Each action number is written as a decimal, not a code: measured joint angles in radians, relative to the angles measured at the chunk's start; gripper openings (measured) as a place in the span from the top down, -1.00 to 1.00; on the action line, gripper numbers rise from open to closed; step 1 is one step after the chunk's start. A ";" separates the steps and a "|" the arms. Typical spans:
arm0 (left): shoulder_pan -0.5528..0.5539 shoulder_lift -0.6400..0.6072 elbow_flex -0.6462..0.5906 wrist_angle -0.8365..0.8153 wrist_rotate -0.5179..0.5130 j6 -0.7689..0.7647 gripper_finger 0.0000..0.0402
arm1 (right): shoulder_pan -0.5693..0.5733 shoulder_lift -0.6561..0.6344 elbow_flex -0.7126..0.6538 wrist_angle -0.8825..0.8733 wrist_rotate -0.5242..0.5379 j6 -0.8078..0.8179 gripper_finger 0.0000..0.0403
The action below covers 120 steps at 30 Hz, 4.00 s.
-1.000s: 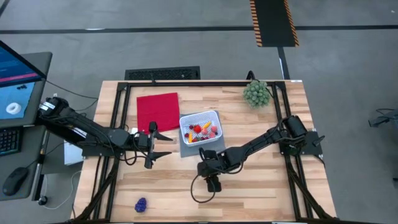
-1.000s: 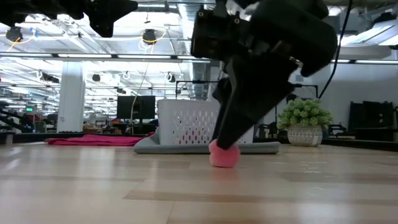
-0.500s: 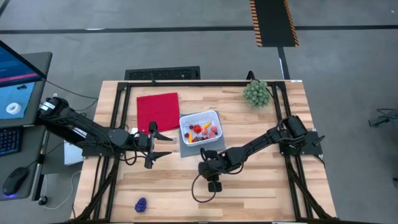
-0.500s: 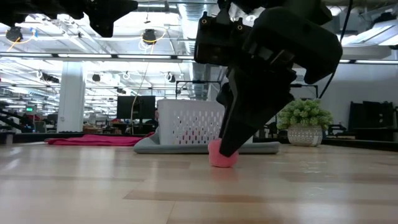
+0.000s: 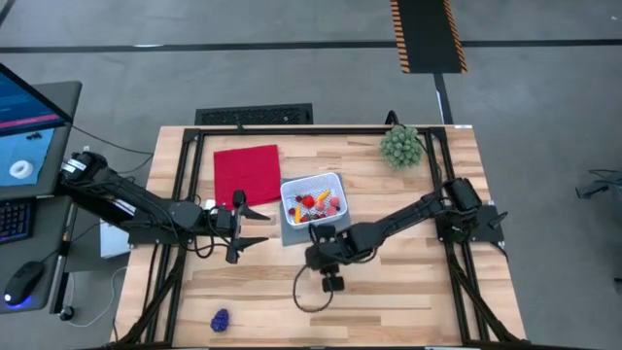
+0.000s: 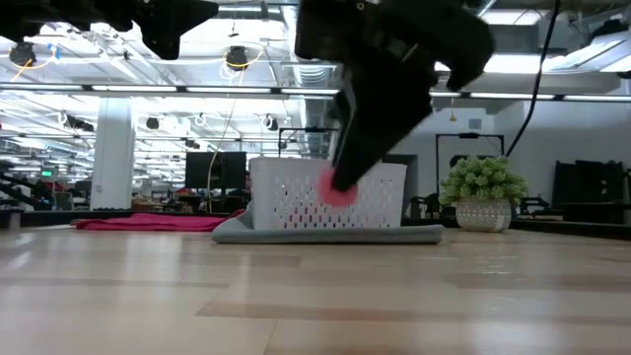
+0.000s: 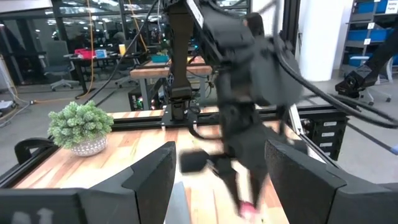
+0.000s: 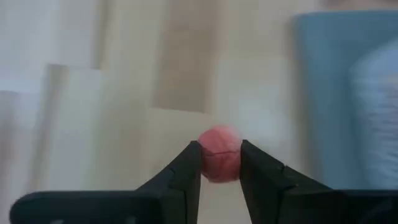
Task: Pick and placing Produce into tupperware
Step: Put the peach into the white basket, then put the grape into the white basket
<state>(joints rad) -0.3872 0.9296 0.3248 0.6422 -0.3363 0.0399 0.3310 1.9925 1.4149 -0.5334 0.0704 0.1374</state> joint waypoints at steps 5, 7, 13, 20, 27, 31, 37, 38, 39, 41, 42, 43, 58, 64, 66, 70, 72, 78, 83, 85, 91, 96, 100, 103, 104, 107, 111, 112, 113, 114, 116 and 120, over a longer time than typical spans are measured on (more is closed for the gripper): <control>0.000 0.000 0.000 -0.008 0.000 -0.016 -0.19 | -0.068 -0.035 0.067 -0.161 0.076 -0.072 0.43; 0.000 0.000 0.000 -0.017 0.000 -0.021 -0.19 | -0.106 -0.049 0.083 -0.166 0.091 -0.106 0.43; 0.000 0.000 0.000 -0.026 -0.002 -0.024 -0.19 | -0.223 -0.114 0.080 -0.198 0.083 -0.165 0.43; 0.000 0.000 0.000 -0.046 -0.009 -0.029 -0.19 | -0.384 -0.118 0.081 -0.212 -0.028 -0.180 0.44; 0.000 0.000 0.000 -0.056 -0.008 -0.040 -0.19 | -0.420 -0.026 0.079 -0.259 -0.077 -0.154 0.24; 0.000 0.000 0.000 -0.075 0.014 -0.087 -0.19 | -0.430 -0.026 0.080 -0.246 -0.066 -0.165 -0.10; 0.000 -0.028 0.083 -0.271 -0.021 -0.187 -0.19 | -0.428 -0.064 0.138 -0.307 -0.071 -0.181 -0.48; 0.000 -0.038 0.119 -0.358 -0.029 -0.226 -0.19 | -0.425 -0.069 0.158 -0.327 -0.067 -0.181 -0.51; -0.001 -0.049 0.156 -0.468 -0.042 -0.275 -0.19 | -0.422 -0.073 0.181 -0.352 -0.063 -0.181 -0.53; -0.003 -0.052 0.246 -0.699 -0.052 -0.412 -0.19 | -0.407 -0.077 0.234 -0.387 -0.064 -0.180 -0.55; -0.009 -0.052 0.286 -0.800 -0.052 -0.487 -0.19 | -0.398 -0.077 0.263 -0.409 -0.065 -0.180 -0.55; -0.020 -0.048 0.319 -0.886 -0.051 -0.561 -0.19 | -0.389 -0.077 0.289 -0.439 -0.065 -0.180 -0.55; -0.427 0.258 0.405 -1.098 0.109 -1.574 -0.12 | -0.284 -0.078 0.452 -0.750 0.167 -0.136 -0.54; -0.574 0.365 0.522 -1.210 0.069 -1.990 -0.06 | -0.288 -0.078 0.452 -0.749 0.171 -0.169 -0.54; -0.604 0.410 0.568 -1.251 0.090 -2.119 -0.06 | -0.296 -0.078 0.452 -0.749 0.171 -0.187 -0.54; -0.649 0.510 0.636 -1.286 0.106 -2.326 -0.07 | -0.310 -0.077 0.452 -0.756 0.171 -0.203 -0.54; -0.661 0.565 0.664 -1.287 0.150 -2.383 -0.09 | -0.317 -0.077 0.452 -0.765 0.171 -0.212 -0.54; -0.644 0.744 0.756 -1.276 0.279 -2.411 -0.30 | -0.327 -0.077 0.452 -0.781 0.171 -0.217 -0.54; -0.645 0.845 0.816 -1.279 0.280 -2.402 -0.45 | -0.319 -0.077 0.452 -0.808 0.170 -0.199 -0.54; -0.645 0.875 0.824 -1.276 0.280 -2.407 -0.48 | -0.310 -0.077 0.452 -0.811 0.170 -0.199 -0.54; -0.637 0.907 0.822 -1.280 0.252 -2.354 -0.49 | -0.295 -0.077 0.452 -0.817 0.168 -0.199 -0.54; -0.632 0.905 0.858 -1.276 0.195 -2.196 -0.49 | -0.298 -0.077 0.452 -0.823 0.170 -0.183 -0.54; -0.628 0.904 0.899 -1.408 0.116 -2.078 -0.49 | -0.299 -0.077 0.452 -0.823 0.170 -0.164 -0.54; -0.614 0.904 0.906 -1.449 0.125 -1.957 -0.49 | -0.295 -0.076 0.452 -0.824 0.168 -0.145 -0.54; -0.609 0.904 0.906 -1.475 0.135 -1.923 -0.49 | -0.292 -0.075 0.452 -0.825 0.167 -0.139 -0.54; -0.582 0.904 0.896 -1.496 0.157 -1.795 -0.49 | -0.282 -0.074 0.452 -0.832 0.163 -0.132 -0.54; -0.539 0.904 0.895 -1.499 0.152 -1.607 -0.49 | -0.270 -0.074 0.452 -0.836 0.163 -0.103 -0.54; -0.528 0.904 0.895 -1.500 0.149 -1.569 -0.49 | -0.266 -0.074 0.452 -0.840 0.163 -0.093 -0.54; -0.517 0.904 0.895 -1.500 0.149 -1.530 -0.49 | -0.263 -0.074 0.452 -0.843 0.163 -0.084 -0.54; -0.507 0.904 0.895 -1.500 0.149 -1.499 -0.49 | -0.259 -0.074 0.452 -0.848 0.163 -0.075 -0.54; -0.489 0.904 0.895 -1.495 0.149 -1.454 -0.49 | -0.253 -0.074 0.452 -0.855 0.162 -0.059 -0.54; -0.462 0.904 0.895 -1.514 0.195 -1.404 -0.49 | -0.245 -0.074 0.452 -0.865 0.162 -0.029 -0.54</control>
<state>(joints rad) -0.8496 1.8332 1.2200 -0.8716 -0.1412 -1.3638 0.0857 1.9186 1.8668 -1.3984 0.2328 0.1080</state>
